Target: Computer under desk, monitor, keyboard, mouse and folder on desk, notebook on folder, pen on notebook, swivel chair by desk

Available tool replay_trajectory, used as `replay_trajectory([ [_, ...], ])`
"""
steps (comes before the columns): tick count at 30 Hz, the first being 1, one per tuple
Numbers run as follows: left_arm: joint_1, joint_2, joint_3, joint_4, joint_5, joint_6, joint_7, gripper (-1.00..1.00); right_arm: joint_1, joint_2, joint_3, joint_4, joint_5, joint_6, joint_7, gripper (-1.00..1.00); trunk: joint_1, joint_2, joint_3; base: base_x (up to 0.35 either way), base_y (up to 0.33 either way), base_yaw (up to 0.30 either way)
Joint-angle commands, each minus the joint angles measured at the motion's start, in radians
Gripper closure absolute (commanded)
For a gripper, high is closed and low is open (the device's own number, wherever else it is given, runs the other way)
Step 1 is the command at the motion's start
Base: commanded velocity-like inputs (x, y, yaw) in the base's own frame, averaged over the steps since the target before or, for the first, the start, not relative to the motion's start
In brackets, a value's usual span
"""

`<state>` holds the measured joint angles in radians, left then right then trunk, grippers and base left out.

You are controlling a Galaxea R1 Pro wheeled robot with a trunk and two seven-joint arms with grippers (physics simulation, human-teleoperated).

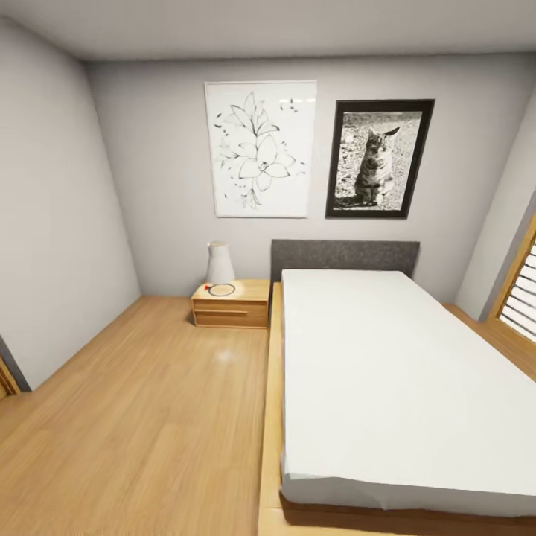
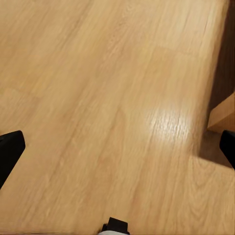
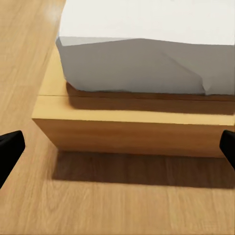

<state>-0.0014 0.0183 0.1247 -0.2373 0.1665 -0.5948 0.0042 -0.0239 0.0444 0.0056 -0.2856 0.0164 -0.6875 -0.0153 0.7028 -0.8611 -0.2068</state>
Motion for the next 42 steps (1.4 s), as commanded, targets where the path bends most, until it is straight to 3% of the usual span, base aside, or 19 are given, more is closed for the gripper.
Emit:
replay_trajectory([
  [1, 0.0, 0.0, -0.002, 0.0, 0.005, -0.002, 0.0, -1.0, -0.001, 0.0, 0.001, 0.0, 0.001, -0.003, -0.002, -1.0, 0.0, -0.001, -0.001, -0.001, 0.004, 0.281],
  [11, 0.0, 0.0, -0.003, 0.0, 0.005, -0.002, 0.0, -1.0, -0.001, 0.0, 0.001, 0.0, 0.001, -0.011, -0.003, -1.0, 0.0, -0.001, -0.001, 0.086, 0.001, 0.283],
  [20, 0.0, 0.0, -0.003, 0.0, 0.005, -0.002, 0.0, -1.0, 0.0, 0.0, 0.0, 0.003, 0.0, -0.094, -0.003, -1.0, 0.0, -0.001, -0.001, 0.233, -0.026, 0.285],
  [42, 0.0, -0.001, -0.005, 0.0, 0.004, -0.003, -0.001, -1.0, -0.001, 0.0, 0.001, 0.003, 0.001, -0.098, -0.003, -1.0, 0.0, -0.001, -0.001, 0.011, -0.002, 0.285],
])
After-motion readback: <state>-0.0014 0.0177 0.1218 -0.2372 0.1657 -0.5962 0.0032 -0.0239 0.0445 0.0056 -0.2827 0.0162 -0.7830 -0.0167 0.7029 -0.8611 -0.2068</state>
